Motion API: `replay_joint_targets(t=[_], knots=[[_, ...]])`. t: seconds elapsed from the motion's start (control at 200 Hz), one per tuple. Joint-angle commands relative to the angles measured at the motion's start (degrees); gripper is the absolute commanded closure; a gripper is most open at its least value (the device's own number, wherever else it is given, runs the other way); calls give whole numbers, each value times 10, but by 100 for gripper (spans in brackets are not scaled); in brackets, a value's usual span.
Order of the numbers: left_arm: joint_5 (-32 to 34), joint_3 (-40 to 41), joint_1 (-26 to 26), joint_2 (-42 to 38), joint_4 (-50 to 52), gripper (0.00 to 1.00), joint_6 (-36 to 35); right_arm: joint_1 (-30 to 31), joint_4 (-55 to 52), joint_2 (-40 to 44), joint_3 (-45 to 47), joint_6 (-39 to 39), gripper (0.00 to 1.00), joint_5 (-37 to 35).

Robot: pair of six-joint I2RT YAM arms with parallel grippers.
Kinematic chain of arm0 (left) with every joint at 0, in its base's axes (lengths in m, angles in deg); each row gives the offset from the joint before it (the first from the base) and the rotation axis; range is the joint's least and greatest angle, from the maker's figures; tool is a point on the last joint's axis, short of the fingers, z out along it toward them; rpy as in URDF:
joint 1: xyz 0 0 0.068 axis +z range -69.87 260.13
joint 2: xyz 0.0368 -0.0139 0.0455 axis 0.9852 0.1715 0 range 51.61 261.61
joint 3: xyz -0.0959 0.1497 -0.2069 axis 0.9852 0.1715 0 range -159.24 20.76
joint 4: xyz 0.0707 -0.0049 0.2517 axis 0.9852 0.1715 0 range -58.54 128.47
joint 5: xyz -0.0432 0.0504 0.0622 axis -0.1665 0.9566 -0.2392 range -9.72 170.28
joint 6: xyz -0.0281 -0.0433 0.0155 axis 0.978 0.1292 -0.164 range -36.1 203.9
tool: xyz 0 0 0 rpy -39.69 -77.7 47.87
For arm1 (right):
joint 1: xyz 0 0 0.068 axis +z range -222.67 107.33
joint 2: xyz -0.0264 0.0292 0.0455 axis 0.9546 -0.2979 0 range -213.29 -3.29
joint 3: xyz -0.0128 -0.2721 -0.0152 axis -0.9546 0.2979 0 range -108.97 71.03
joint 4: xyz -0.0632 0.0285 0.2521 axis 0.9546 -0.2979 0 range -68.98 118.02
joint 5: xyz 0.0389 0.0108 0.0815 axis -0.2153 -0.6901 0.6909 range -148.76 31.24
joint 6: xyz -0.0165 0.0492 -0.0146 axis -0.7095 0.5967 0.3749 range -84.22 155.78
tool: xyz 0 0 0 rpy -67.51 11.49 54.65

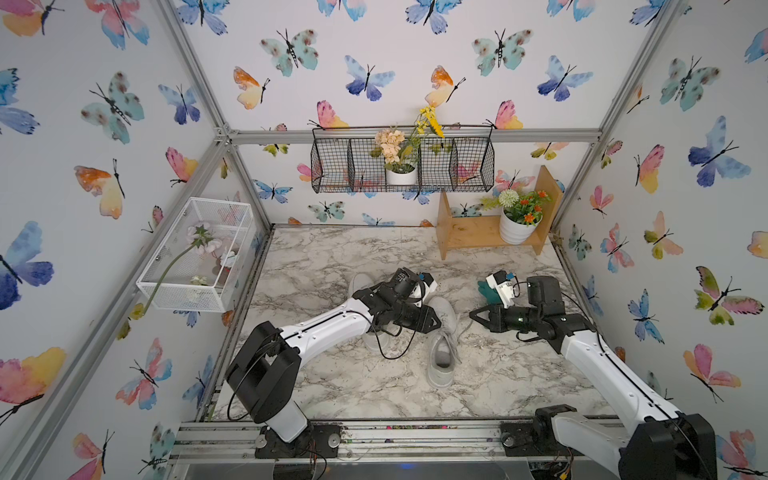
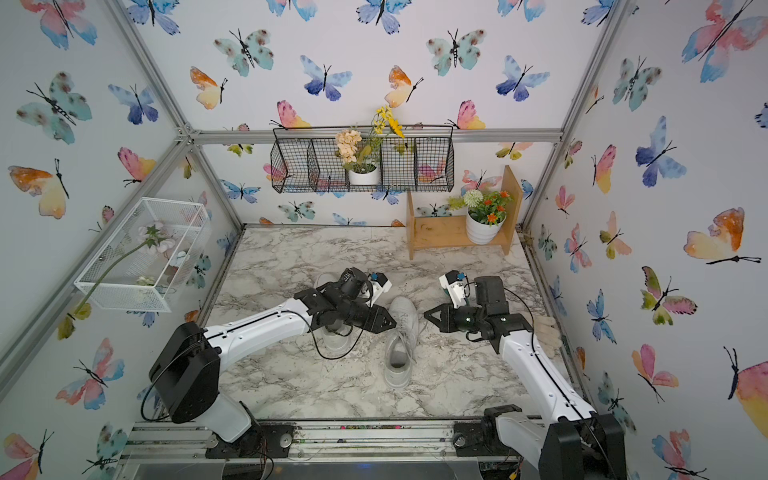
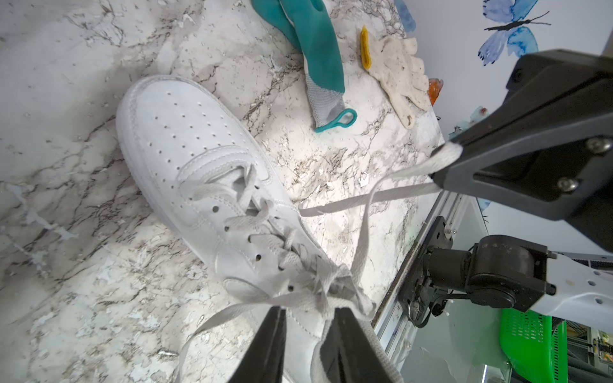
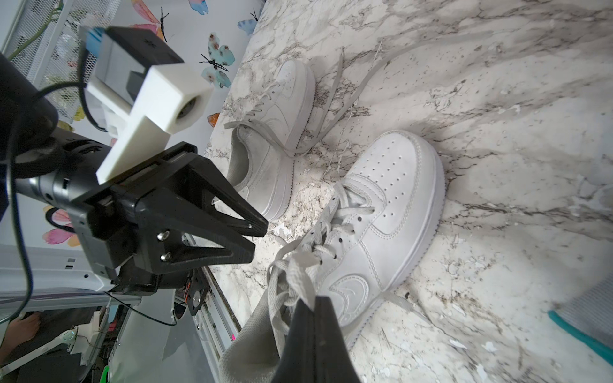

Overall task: Tie the shoes
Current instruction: Wrap the shoelace around the shoelace.

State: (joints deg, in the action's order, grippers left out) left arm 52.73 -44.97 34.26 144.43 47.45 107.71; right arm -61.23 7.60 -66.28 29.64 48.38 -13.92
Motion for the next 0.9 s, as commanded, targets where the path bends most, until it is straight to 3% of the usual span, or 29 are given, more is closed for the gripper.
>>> replay_joint_targets(t=[0.0,0.896], knots=[[-31,-19,-4,19,-6,69,1,-1,7,8,3,-1,98,15],[-10,-49,-25,58,17,81,-9,-1,6,7,-1,1,98,16]])
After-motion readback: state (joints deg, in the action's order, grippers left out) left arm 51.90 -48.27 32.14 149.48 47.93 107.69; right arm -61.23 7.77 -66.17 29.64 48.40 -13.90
